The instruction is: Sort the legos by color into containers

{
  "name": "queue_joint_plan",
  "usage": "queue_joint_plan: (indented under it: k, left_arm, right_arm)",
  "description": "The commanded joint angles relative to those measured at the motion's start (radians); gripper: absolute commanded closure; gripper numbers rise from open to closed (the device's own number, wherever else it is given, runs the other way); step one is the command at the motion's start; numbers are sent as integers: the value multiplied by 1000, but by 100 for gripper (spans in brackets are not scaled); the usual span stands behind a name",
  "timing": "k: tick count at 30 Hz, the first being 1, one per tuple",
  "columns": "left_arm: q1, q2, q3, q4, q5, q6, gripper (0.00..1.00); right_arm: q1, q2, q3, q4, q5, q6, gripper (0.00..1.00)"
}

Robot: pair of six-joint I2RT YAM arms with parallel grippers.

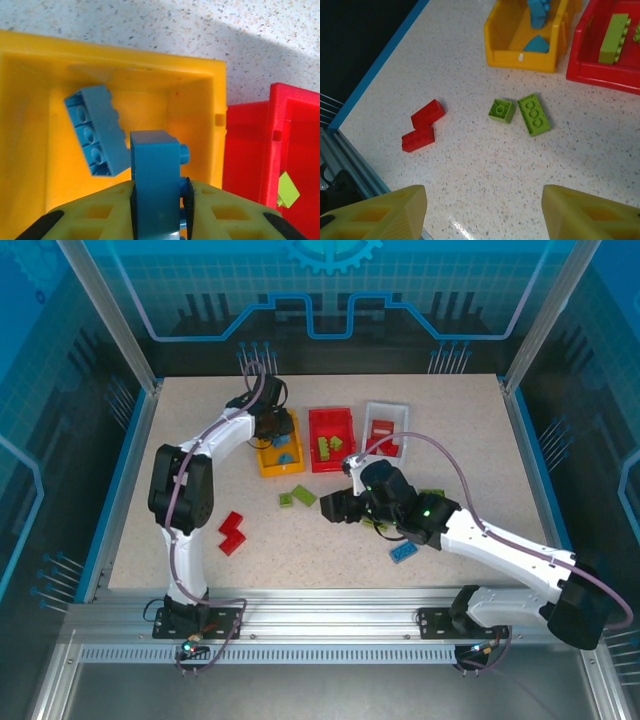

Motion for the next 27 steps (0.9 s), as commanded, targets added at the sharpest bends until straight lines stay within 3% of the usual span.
queue_joint_plan:
  k: [1, 3, 5, 13, 21, 27]
  left_arm:
    - [7, 15, 63, -27, 43, 12, 63]
    - [8, 6, 54, -32, 43, 8, 51]
    - [9, -21, 32, -28, 43, 7, 47]
    - [-7, -257, -137, 12, 67, -34, 45]
    - [-146, -733, -535, 18, 3, -156, 43]
    - [-229, -1135, -826, -40, -47, -337, 41]
  right_arm:
    - [14, 21, 29, 21, 18, -7, 36]
    - [14, 28, 27, 5, 30, -5, 35]
    - [13, 31, 30, -17, 47, -7, 35]
    - [5, 73, 69, -167, 136, -50, 34]
    - [-11, 432, 235, -250, 55, -360, 30]
    - [-57, 710, 483, -356, -38, -469, 26]
